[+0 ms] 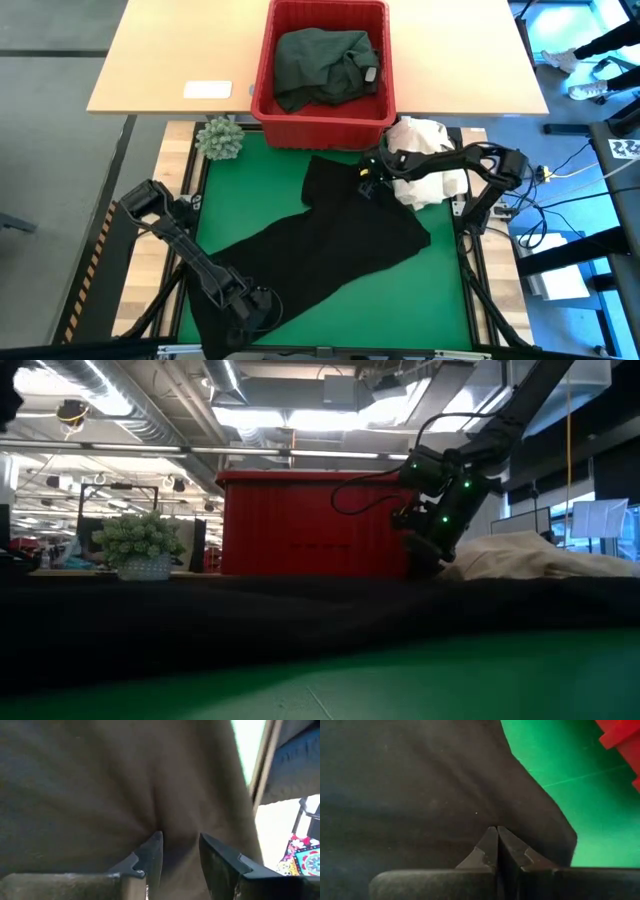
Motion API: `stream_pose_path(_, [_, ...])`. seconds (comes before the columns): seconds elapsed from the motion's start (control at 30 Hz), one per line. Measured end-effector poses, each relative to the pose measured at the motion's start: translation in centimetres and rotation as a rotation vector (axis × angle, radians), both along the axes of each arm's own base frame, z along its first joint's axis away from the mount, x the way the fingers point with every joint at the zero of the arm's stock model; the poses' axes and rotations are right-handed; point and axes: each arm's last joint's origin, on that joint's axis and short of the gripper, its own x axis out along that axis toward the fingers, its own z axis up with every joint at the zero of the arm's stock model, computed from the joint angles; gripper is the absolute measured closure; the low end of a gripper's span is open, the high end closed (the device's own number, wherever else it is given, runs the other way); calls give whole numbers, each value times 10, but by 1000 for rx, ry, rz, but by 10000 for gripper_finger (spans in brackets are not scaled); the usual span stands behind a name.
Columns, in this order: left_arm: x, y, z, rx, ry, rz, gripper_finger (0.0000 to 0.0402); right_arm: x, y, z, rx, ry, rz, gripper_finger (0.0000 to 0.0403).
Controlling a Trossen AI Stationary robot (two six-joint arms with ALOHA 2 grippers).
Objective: Fold laundry
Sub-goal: Fold the black shirt
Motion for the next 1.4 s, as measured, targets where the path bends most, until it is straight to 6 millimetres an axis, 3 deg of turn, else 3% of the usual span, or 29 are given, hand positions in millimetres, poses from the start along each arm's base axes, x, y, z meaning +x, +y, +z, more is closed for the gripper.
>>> stream_pose_path(0.2, [8, -2, 13, 24, -23, 4, 280, 0, 8, 12, 142, -92, 121, 402])
stream_pose_path(0.47, [14, -9, 31, 61, -68, 19, 280, -8, 34, 47, 130, -110, 200, 402])
stream_pose_path(0.6, [14, -15, 40, 86, -111, 26, 280, -10, 66, 66, 108, -123, 301, 402])
stream_pose_path(0.83, [20, -19, 53, 173, -263, 91, 280, -22, 140, 96, -5, -143, 487, 402])
stream_pose_path(1.07, [24, -21, 55, 168, -322, 118, 280, -40, 208, 97, -54, -103, 642, 402])
stream_pose_path(1.23, [15, -28, 54, 139, -277, 73, 280, -56, 233, 92, -71, -48, 653, 402])
stream_pose_path(1.4, [18, -20, 53, 216, -290, 104, 280, -60, 234, 92, -148, -35, 602, 402])
